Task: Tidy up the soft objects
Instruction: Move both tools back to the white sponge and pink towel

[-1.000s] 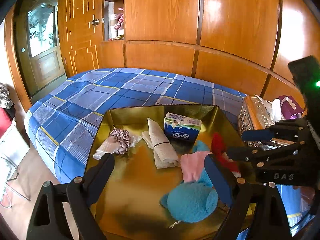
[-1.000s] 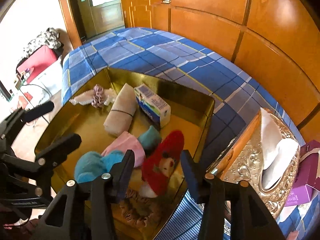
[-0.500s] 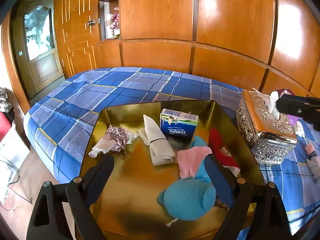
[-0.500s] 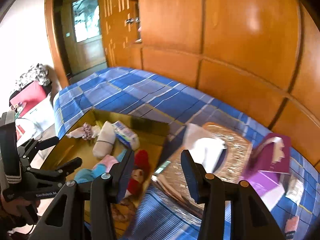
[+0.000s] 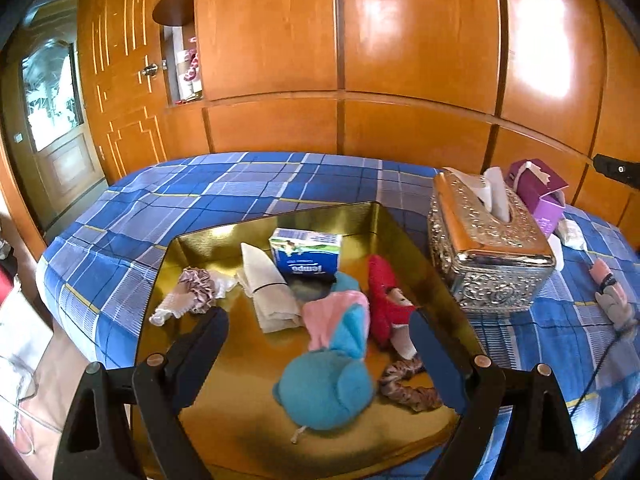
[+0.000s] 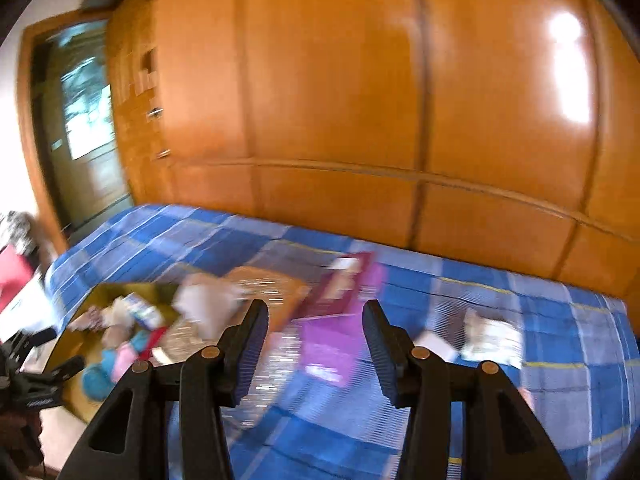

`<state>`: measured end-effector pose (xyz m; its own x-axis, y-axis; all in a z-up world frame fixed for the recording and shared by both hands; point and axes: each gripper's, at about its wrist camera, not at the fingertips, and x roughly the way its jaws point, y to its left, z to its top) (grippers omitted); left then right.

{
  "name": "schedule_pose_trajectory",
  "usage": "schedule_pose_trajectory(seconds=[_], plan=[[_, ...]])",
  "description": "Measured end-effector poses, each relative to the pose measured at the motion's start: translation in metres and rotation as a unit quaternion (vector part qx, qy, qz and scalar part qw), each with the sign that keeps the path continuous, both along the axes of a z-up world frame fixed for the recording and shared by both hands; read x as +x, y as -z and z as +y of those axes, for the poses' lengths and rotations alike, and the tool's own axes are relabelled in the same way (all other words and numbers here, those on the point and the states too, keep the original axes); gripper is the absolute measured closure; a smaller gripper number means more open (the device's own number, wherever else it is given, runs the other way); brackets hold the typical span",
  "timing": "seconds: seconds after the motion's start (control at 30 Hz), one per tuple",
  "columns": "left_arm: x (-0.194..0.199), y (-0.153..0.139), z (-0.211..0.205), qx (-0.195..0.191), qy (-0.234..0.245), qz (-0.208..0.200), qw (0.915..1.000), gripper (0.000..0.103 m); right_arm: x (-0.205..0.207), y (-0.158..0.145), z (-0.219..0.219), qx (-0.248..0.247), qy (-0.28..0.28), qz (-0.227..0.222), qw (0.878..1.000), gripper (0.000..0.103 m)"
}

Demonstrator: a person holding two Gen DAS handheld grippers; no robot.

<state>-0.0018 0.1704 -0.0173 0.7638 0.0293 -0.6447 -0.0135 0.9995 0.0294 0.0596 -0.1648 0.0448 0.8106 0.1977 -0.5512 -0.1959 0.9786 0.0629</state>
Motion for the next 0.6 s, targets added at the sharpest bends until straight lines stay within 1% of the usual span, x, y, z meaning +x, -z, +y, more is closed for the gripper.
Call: schedule_pose_trajectory(seconds=[0.13, 0.23, 0.27, 0.33, 0.4, 0.43, 0.47, 0.5, 0.53, 0.57, 0.6], plan=[[-0.003, -0.005, -0.012, 0.004, 0.021, -0.003, 0.9998, 0.011, 0.009, 0.008, -0.055, 0.024, 0.086, 0.010, 0.996, 0.054], [-0.005, -0.011, -0.025, 0.003, 0.046, -0.003, 0.9989, 0.011, 0.017, 0.022, -0.095, 0.036, 0.146, 0.027, 0.988, 0.054], [-0.006, -0.014, -0.031, 0.003, 0.061, -0.004, 0.9981, 0.011, 0.020, 0.027, -0.110, 0.038, 0.169, 0.033, 0.984, 0.054], [-0.006, -0.023, -0.048, 0.001, 0.095, -0.006, 0.9954, 0.011, 0.024, 0.040, -0.141, 0.045, 0.216, 0.043, 0.974, 0.054], [-0.008, -0.031, -0.065, -0.008, 0.134, -0.011, 0.9909, 0.012, 0.024, 0.054, -0.168, 0.053, 0.262, 0.053, 0.962, 0.054], [-0.008, -0.036, -0.076, -0.007, 0.151, -0.014, 0.9884, 0.012, 0.022, 0.063, -0.183, 0.060, 0.289, 0.059, 0.954, 0.054], [-0.008, -0.041, -0.088, -0.003, 0.169, -0.019, 0.9855, 0.012, 0.019, 0.073, -0.197, 0.072, 0.318, 0.069, 0.943, 0.054], [-0.008, -0.045, -0.101, 0.000, 0.192, -0.020, 0.9812, 0.012, 0.017, 0.079, -0.210, 0.092, 0.340, 0.088, 0.932, 0.054], [-0.007, -0.048, -0.113, 0.003, 0.209, -0.020, 0.9777, 0.015, 0.015, 0.082, -0.220, 0.114, 0.350, 0.098, 0.925, 0.054], [-0.005, -0.051, -0.129, 0.008, 0.230, -0.021, 0.9729, 0.015, 0.012, 0.083, -0.229, 0.142, 0.360, 0.096, 0.917, 0.054], [-0.003, -0.052, -0.143, 0.011, 0.249, -0.018, 0.9684, 0.016, 0.008, 0.083, -0.238, 0.158, 0.372, 0.093, 0.910, 0.054]])
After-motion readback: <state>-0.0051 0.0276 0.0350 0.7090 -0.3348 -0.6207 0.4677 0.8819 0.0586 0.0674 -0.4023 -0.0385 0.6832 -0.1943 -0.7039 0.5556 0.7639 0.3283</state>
